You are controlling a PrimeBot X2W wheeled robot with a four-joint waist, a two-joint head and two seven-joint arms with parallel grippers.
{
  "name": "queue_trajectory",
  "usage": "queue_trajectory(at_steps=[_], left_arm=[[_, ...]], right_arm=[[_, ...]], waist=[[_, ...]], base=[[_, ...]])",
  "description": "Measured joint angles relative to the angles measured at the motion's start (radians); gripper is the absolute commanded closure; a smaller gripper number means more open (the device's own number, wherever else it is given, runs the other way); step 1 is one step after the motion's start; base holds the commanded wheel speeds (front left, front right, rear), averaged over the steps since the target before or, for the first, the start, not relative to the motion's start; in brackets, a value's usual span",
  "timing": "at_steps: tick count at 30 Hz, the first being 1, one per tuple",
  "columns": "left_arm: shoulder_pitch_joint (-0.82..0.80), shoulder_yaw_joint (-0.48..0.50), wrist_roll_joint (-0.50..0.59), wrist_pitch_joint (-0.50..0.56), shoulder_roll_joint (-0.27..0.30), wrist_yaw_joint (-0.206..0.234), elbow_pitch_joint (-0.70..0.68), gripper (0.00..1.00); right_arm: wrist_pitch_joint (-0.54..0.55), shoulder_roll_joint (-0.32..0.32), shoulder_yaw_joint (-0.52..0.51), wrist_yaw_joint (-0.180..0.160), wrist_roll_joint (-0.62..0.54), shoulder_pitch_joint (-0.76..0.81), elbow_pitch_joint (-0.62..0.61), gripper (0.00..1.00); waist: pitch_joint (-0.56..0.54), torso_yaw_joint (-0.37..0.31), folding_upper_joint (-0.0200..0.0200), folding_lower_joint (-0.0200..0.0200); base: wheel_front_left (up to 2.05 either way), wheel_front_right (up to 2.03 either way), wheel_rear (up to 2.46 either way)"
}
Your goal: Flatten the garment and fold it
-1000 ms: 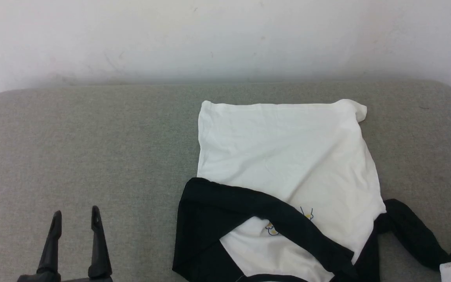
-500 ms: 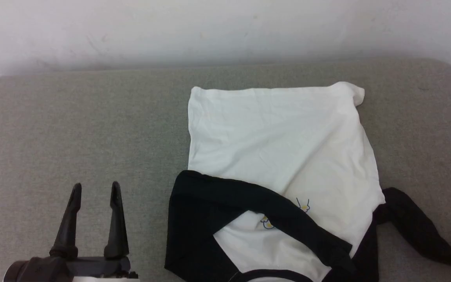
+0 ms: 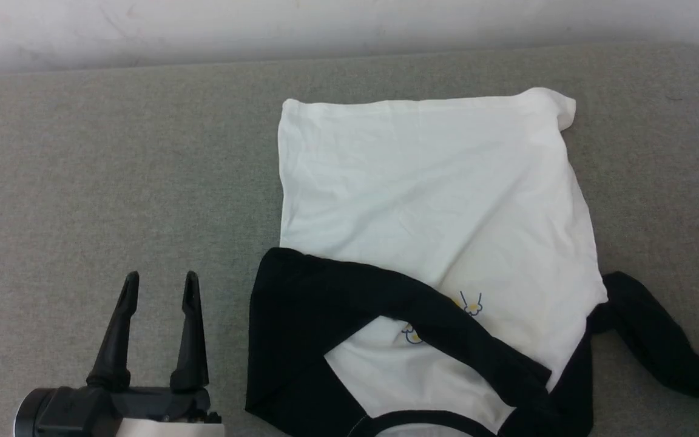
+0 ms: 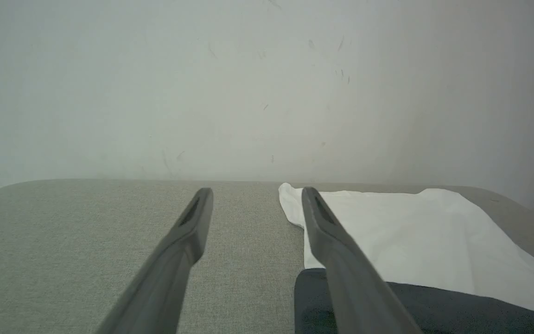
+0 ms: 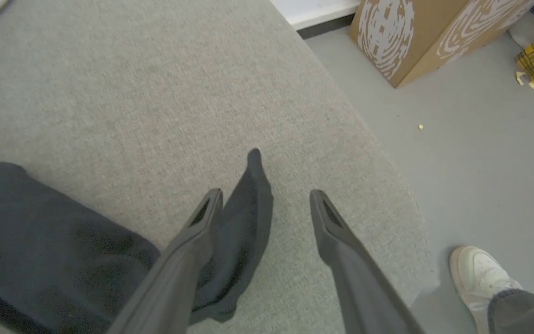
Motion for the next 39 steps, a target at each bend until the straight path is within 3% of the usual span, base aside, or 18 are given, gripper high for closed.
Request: queue_trajectory(at_steps=[11, 12, 13, 14, 15, 20, 25, 33, 39], left_arm=[[-0.023, 0.016, 0.015, 0.0, -0.005, -0.031, 0.009, 0.0], [-0.026, 0.017, 0.016, 0.0, -0.006, -0.034, 0.01, 0.0], [-0.031, 0.017, 0.016, 0.0, -0.006, -0.034, 0.012, 0.0], [-0.036, 0.018, 0.016, 0.0, -0.006, -0.034, 0.012, 0.0], [-0.038, 0.018, 0.016, 0.0, -0.006, -0.034, 0.014, 0.0], [-0.044, 0.019, 0.016, 0.0, -0.012, -0.035, 0.024, 0.0], [-0.048, 0.025, 0.016, 0.0, -0.017, -0.036, 0.03, 0.0], [-0.048, 0.03, 0.014, 0.0, -0.032, -0.044, 0.037, 0.0], [-0.039, 0.04, 0.01, 0.0, -0.037, -0.044, 0.039, 0.0]], right_arm=[[-0.06, 0.006, -0.006, 0.0, -0.022, -0.044, 0.133, 0.0], [-0.067, 0.006, -0.006, 0.0, -0.02, -0.055, 0.151, 0.47], [-0.077, 0.007, -0.005, 0.0, -0.017, -0.067, 0.17, 0.65], [-0.088, 0.007, -0.004, 0.0, -0.017, -0.079, 0.187, 0.92], [-0.098, 0.007, -0.005, 0.0, -0.013, -0.091, 0.205, 1.0], [-0.153, 0.007, -0.004, 0.0, -0.004, -0.127, 0.244, 1.0], [-0.171, -0.001, 0.002, 0.0, -0.005, -0.16, 0.185, 1.0], [-0.165, -0.196, -0.04, 0.0, -0.053, -0.267, 0.08, 1.0], [-0.154, -0.279, -0.085, 0.0, -0.067, -0.306, 0.094, 1.0]], waist=[[0.046, 0.001, 0.0, -0.0001], [0.05, 0.002, 0.0, -0.0001], [0.054, 0.002, 0.0, -0.0001], [0.057, 0.002, 0.0, -0.0001], [0.06, 0.003, 0.0, 0.0], [0.061, 0.003, 0.0, -0.0001], [0.044, -0.001, 0.0, -0.0002], [0.004, -0.004, 0.0, -0.0002], [-0.024, 0.016, 0.0, -0.0003]], base=[[0.0, 0.0, 0.0], [0.0, 0.0, 0.0], [0.0, 0.0, 0.0], [0.0, 0.0, 0.0], [0.0, 0.0, 0.0], [0.0, 0.0, 0.0], [0.0, 0.0, 0.0], [0.0, 0.0, 0.0], [0.0, 0.0, 0.0]])
